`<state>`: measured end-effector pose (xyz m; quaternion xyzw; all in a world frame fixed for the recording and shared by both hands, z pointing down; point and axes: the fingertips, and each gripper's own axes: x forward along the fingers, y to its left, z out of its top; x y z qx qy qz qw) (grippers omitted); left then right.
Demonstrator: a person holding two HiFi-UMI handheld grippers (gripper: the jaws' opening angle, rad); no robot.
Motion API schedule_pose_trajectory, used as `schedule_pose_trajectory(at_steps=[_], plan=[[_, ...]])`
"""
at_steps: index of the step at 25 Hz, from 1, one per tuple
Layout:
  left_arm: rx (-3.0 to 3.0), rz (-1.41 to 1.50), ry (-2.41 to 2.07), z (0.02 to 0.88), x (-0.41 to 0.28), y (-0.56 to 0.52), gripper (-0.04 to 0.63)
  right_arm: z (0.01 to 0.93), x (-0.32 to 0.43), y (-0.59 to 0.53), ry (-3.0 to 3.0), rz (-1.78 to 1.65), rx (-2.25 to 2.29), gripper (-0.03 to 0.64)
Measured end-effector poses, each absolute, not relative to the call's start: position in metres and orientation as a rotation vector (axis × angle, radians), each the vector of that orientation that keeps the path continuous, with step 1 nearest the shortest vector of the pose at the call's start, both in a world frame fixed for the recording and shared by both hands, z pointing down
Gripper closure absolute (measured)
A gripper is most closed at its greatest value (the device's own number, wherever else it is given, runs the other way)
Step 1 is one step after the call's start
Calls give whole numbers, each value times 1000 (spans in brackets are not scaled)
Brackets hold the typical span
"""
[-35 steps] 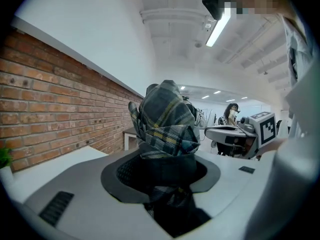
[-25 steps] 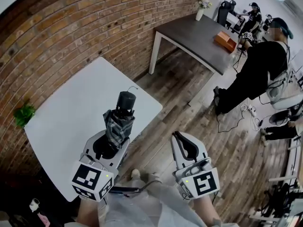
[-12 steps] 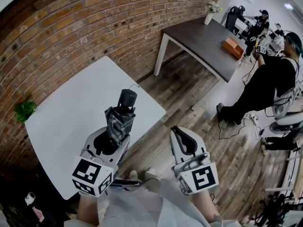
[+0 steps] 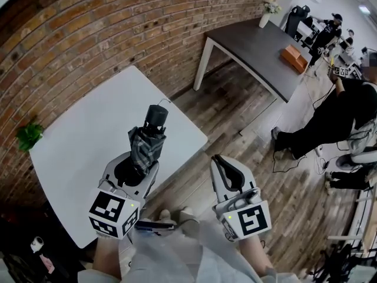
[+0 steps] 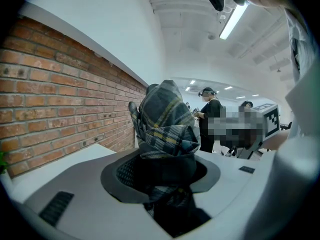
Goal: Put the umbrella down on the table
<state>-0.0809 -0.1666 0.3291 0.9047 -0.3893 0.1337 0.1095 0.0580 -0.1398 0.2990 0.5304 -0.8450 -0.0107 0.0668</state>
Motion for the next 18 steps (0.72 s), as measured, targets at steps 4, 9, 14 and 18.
schedule_pose_trajectory(at_steps=[4,9,14,18], plan=[[2643,435,-1146,342,-83,-188,388,303,57,-149,-2539,-14,1594,563],[2573,485,-1160,372,-87,-211,388,312,60,-156,-2523,6,1585,563],[2516,547,-1157,410,-92,-239,388,322,57,-167,-2490,37,1596,563],[2471,614,-1133,443,-90,-260,388,326,58,-172,-2466,55,1598,563]])
